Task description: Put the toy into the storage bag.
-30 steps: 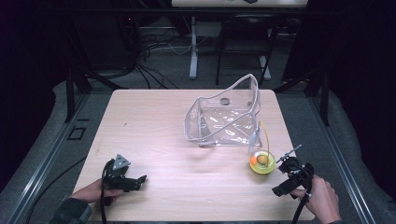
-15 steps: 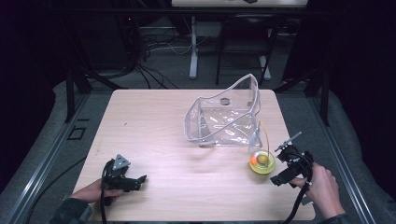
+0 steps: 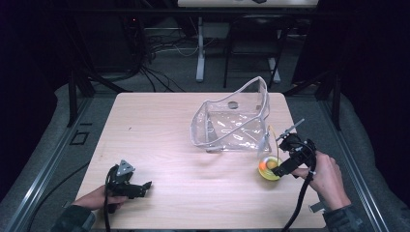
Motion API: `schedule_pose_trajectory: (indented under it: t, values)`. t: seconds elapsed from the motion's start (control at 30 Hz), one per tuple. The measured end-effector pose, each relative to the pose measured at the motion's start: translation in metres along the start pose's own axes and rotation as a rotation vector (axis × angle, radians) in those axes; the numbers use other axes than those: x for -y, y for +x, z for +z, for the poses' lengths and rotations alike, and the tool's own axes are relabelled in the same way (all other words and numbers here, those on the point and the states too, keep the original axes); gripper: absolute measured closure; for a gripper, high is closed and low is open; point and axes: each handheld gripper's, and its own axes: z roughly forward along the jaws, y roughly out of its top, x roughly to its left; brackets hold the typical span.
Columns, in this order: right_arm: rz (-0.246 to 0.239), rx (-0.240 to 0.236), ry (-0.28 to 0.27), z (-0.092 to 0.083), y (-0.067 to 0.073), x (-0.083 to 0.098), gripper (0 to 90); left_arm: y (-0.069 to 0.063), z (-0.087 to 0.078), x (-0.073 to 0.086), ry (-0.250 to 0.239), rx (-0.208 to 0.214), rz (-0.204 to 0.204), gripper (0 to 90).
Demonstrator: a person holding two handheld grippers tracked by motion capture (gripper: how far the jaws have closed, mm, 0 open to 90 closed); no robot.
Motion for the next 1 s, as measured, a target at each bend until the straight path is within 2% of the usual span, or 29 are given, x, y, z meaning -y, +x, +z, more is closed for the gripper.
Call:
schedule_pose_trajectory:
  t: [0.03, 0.13, 0.2, 0.27, 0.3, 0.4, 0.57, 0.63, 0.83, 0.93, 1.0]
  values:
    - [0.008, 0.000, -0.022, 0.000, 0.001, -0.003, 1.2, 0.000, 0.000, 0.000, 0.000, 0.000, 0.000, 0.0]
    - [-0.021, -0.003, -0.036, -0.003, 0.002, -0.011, 13.0, 0.000, 0.000, 0.000, 0.000, 0.000, 0.000, 0.0]
    - [-0.026, -0.008, -0.029, -0.004, 0.001, -0.016, 16.3, 0.000, 0.000, 0.000, 0.000, 0.000, 0.000, 0.0]
    - [-0.022, -0.013, -0.031, -0.003, 0.002, -0.020, 25.5, 0.000, 0.000, 0.000, 0.000, 0.000, 0.000, 0.0]
    - [-0.022, -0.013, -0.031, -0.003, 0.002, -0.020, 25.5, 0.000, 0.000, 0.000, 0.000, 0.000, 0.000, 0.0]
    - [-0.043, 0.006, -0.002, -0.001, 0.002, -0.025, 38.9, 0.000, 0.000, 0.000, 0.000, 0.000, 0.000, 0.0]
    - [-0.042, 0.025, 0.008, 0.001, 0.003, -0.027, 56.2, 0.000, 0.000, 0.000, 0.000, 0.000, 0.000, 0.0]
    - [-0.051, 0.025, 0.019, 0.003, 0.003, -0.027, 60.0, 0.000, 0.000, 0.000, 0.001, 0.000, 0.000, 0.0]
    - [-0.067, 0.003, 0.033, 0.005, 0.004, -0.026, 80.6, 0.000, 0.000, 0.000, 0.001, 0.000, 0.001, 0.0]
    - [-0.079, 0.003, 0.030, 0.007, 0.004, -0.025, 86.6, 0.000, 0.000, 0.000, 0.000, -0.001, 0.000, 0.0]
    - [-0.079, -0.003, 0.026, 0.008, 0.006, -0.025, 87.4, 0.000, 0.000, 0.000, 0.000, 0.000, 0.000, 0.0]
